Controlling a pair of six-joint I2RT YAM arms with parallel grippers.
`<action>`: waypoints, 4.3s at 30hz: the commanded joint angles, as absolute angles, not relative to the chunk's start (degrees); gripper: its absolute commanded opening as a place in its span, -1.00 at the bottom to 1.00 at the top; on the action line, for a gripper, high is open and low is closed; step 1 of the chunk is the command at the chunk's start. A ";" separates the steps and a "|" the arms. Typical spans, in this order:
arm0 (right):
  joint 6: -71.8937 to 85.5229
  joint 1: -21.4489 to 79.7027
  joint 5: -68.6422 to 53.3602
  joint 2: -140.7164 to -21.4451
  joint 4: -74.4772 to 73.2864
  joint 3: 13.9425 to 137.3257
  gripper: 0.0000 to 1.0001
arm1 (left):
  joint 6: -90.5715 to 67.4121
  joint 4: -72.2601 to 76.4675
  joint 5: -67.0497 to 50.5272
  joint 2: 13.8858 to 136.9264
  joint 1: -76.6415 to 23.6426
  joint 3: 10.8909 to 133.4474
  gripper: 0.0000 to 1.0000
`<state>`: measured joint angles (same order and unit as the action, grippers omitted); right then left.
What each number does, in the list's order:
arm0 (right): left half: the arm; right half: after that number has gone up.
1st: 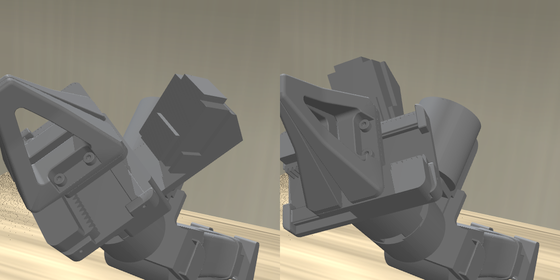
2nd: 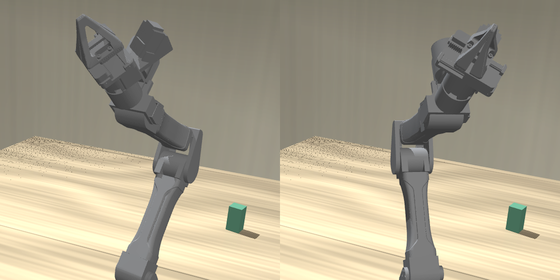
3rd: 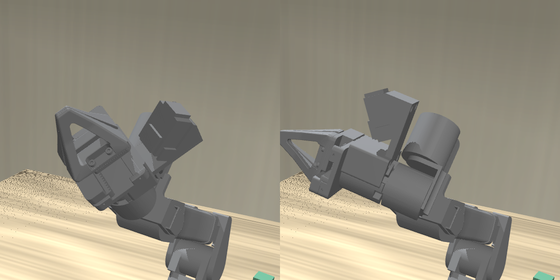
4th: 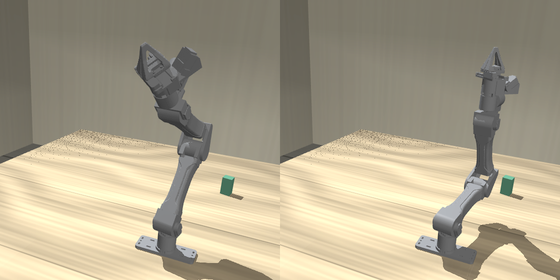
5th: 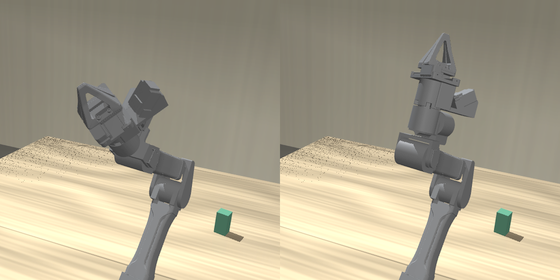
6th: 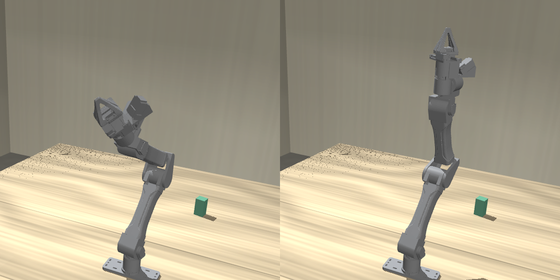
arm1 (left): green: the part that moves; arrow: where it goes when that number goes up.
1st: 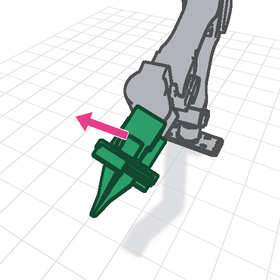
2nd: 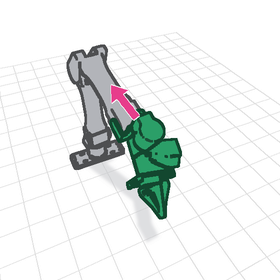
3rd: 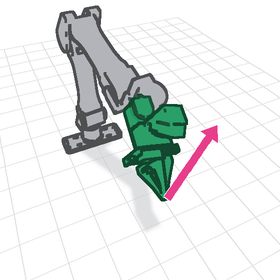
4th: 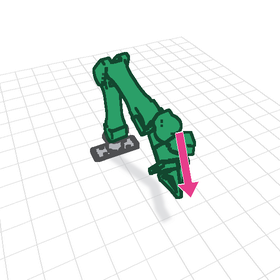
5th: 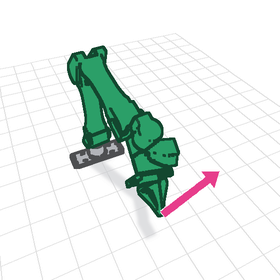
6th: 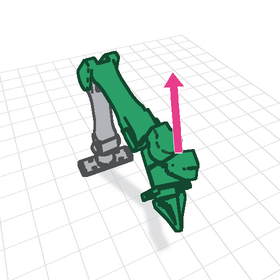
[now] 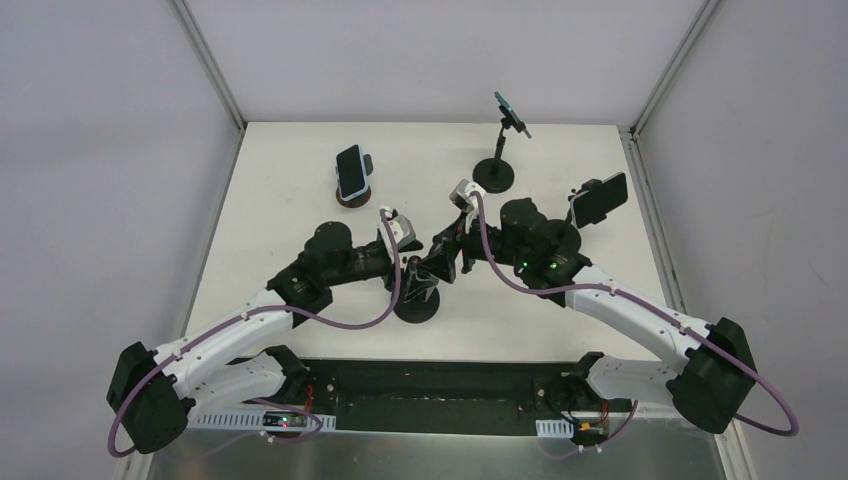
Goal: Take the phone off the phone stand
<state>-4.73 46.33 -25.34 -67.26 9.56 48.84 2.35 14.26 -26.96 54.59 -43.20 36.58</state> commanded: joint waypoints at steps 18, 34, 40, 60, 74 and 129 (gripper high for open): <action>-3.96 46.73 -22.28 -64.01 15.62 46.78 -1.00 | -1.90 18.54 -30.01 58.79 -43.87 34.48 -1.00; -14.31 39.08 -21.05 -72.57 15.03 47.18 -1.00 | 2.19 18.54 -42.29 53.47 -43.86 31.89 -1.00; -15.99 37.50 -19.66 -76.31 14.92 48.25 -1.00 | 1.80 18.54 -45.86 53.37 -43.94 32.32 -1.00; -19.60 36.32 -30.66 -71.81 5.59 49.99 -1.00 | 2.64 18.49 -54.36 51.77 -44.34 31.43 -1.00; -16.29 36.22 -41.01 -66.54 2.27 50.17 -1.00 | 2.36 18.52 -55.60 52.12 -44.38 31.03 -1.00; -17.31 43.16 -46.44 -59.57 -3.29 48.33 -1.00 | 3.51 18.40 -53.84 64.30 -44.33 39.38 -0.06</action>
